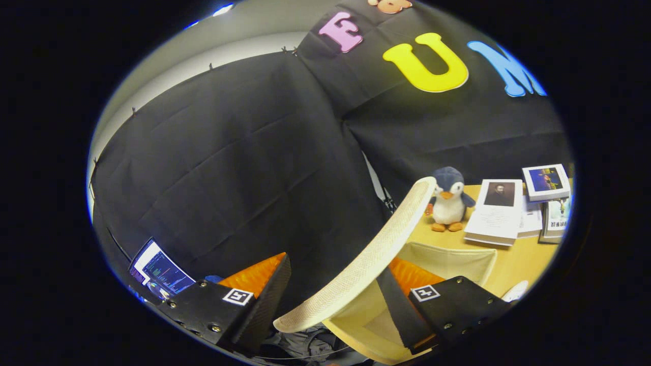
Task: Open the storage box then place both shoes into the box .Put the left shoe in first, then the right shoe, with the right side of both shoes facing outward in a uniform manner.
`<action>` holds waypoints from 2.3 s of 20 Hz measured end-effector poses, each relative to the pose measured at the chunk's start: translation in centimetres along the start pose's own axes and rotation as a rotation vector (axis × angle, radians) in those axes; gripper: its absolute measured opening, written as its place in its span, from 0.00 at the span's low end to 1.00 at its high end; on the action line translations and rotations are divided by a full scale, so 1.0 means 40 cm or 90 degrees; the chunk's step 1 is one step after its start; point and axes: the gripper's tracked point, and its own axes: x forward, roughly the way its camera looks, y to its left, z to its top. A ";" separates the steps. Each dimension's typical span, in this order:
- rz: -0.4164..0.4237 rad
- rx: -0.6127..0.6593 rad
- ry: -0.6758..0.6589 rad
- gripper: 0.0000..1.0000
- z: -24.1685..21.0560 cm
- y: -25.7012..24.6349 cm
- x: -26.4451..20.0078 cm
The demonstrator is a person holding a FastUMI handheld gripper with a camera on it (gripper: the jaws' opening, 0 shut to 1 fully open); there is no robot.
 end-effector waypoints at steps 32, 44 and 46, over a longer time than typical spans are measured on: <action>-0.463 -0.013 0.052 0.98 -0.234 -0.672 -0.467; -0.514 0.096 0.226 0.77 -0.531 -0.868 -0.484; -0.512 0.123 0.243 0.76 -0.567 -0.876 -0.476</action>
